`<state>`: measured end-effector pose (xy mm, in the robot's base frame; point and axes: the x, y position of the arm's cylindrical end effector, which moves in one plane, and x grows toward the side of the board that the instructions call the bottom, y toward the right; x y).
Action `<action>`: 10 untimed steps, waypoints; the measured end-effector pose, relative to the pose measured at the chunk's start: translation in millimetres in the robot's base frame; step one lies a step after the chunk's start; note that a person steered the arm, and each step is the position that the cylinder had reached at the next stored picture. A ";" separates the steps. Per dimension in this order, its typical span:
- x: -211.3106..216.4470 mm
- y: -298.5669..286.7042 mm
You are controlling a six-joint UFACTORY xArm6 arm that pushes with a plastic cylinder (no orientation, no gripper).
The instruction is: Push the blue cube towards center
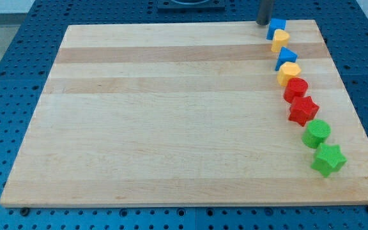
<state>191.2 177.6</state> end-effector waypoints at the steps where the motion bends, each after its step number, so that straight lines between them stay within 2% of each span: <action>1: 0.6 17.9; 3: 1.4 37.2; 5: 25.0 36.7; 8: 60.8 1.5; 10: 69.6 -35.5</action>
<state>260.9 142.1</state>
